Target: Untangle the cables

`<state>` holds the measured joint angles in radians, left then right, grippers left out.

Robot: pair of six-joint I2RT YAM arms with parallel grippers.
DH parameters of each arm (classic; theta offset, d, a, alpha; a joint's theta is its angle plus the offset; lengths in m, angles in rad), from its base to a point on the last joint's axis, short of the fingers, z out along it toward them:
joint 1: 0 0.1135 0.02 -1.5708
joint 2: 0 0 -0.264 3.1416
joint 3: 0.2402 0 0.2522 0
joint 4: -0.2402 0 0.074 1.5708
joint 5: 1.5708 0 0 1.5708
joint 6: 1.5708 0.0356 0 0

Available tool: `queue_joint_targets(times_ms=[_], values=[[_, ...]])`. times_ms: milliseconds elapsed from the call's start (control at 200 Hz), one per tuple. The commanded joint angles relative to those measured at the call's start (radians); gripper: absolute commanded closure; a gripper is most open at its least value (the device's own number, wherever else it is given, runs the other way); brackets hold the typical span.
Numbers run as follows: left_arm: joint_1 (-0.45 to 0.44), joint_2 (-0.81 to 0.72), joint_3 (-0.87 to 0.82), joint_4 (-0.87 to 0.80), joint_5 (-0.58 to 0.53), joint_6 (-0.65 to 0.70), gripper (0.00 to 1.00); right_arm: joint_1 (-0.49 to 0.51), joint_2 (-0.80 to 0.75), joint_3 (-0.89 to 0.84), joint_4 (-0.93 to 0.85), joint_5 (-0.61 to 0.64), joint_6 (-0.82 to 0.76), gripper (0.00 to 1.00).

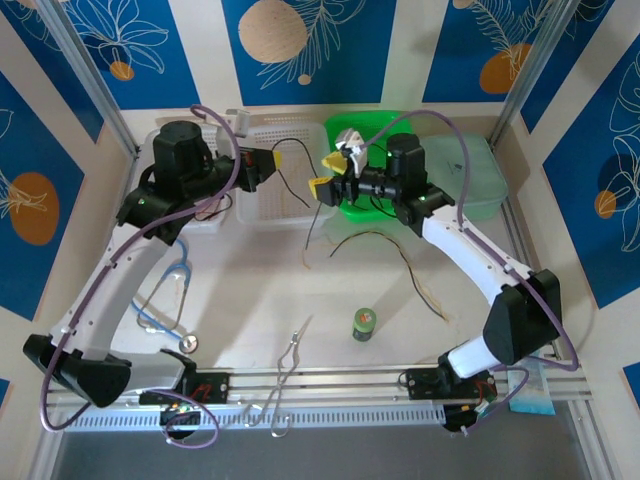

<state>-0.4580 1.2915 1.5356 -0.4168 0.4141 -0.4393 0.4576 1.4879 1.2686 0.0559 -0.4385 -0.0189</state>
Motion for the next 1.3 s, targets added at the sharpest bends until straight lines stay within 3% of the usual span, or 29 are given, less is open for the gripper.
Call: queue_joint_targets(times_ms=[0, 175, 500, 630, 785, 855, 935, 986, 1061, 1291], values=[[-0.025, 0.010, 0.052, 0.027, -0.016, 0.014, 1.00, 0.012, 0.033, 0.048, -0.041, -0.008, -0.046, 0.36], [-0.033, 0.004, 0.038, -0.002, -0.047, 0.026, 1.00, -0.023, 0.033, 0.088, -0.089, 0.023, -0.010, 1.00], [-0.068, 0.080, -0.096, 0.088, -0.074, -0.034, 0.97, -0.182, 0.046, 0.186, -0.173, 0.028, 0.123, 1.00], [-0.139, 0.185, -0.144, 0.260, -0.110, -0.104, 0.98, -0.260, 0.135, 0.265, -0.191, 0.026, 0.203, 1.00], [-0.182, 0.361, -0.053, 0.282, -0.087, -0.114, 0.98, -0.333, 0.235, 0.398, -0.190, -0.010, 0.364, 1.00], [-0.183, 0.428, 0.007, 0.301, -0.070, -0.120, 0.84, -0.338, 0.275, 0.459, -0.220, 0.017, 0.358, 1.00], [-0.182, 0.494, 0.088, 0.288, -0.058, -0.116, 0.74, -0.345, 0.317, 0.523, -0.262, 0.044, 0.340, 1.00], [-0.183, 0.523, 0.130, 0.268, -0.057, -0.104, 0.60, -0.352, 0.337, 0.550, -0.273, 0.053, 0.344, 1.00], [-0.182, 0.544, 0.169, 0.227, -0.072, -0.075, 0.47, -0.367, 0.356, 0.574, -0.272, 0.053, 0.362, 1.00], [-0.177, 0.480, 0.082, 0.203, -0.107, -0.047, 0.41, -0.392, 0.428, 0.613, -0.352, 0.075, 0.349, 1.00]])
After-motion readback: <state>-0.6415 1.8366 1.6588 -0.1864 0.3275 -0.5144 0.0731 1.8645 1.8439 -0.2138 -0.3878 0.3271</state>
